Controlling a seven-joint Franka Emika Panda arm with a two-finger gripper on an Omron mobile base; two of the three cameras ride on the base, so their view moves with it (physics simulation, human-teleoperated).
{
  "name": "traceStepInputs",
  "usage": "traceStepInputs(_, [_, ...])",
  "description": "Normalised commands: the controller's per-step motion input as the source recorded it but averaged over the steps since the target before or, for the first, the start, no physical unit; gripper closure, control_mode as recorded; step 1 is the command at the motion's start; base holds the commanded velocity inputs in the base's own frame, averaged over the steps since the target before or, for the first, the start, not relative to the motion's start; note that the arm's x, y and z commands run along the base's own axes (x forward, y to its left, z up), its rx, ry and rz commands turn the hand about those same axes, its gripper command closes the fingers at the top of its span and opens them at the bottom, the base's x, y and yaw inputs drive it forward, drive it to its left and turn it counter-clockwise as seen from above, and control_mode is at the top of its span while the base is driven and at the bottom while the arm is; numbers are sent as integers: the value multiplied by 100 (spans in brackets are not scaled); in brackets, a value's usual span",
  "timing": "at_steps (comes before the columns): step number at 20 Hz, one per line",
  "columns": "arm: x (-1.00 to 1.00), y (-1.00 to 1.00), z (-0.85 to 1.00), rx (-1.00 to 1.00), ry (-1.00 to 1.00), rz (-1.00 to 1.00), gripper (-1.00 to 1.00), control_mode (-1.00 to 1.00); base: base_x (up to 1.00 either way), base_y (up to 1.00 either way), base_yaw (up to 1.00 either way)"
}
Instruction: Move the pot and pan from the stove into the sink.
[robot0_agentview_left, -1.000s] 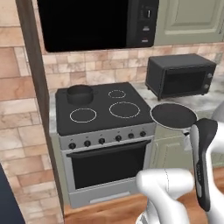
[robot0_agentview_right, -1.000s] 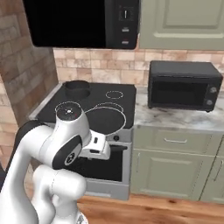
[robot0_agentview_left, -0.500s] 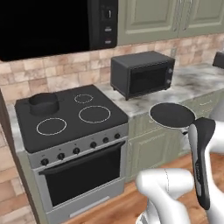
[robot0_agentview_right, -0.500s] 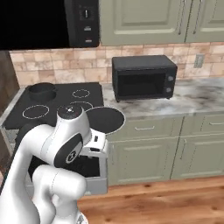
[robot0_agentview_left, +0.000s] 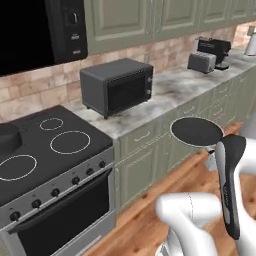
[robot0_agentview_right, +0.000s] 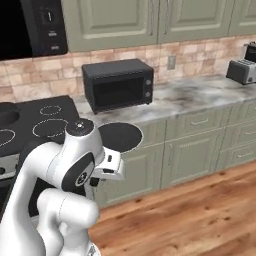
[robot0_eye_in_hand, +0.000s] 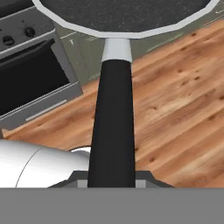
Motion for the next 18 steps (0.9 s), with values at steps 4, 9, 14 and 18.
traceStepInputs(4, [0, 0, 0, 0, 0, 0, 100, 100, 0, -8, -46])
traceStepInputs(9, [0, 0, 0, 0, 0, 0, 100, 100, 0, -10, -45])
traceStepInputs(14, [0, 0, 0, 0, 0, 0, 100, 100, 0, -13, -44])
traceStepInputs(18, [0, 0, 0, 0, 0, 0, 100, 100, 0, -16, -43])
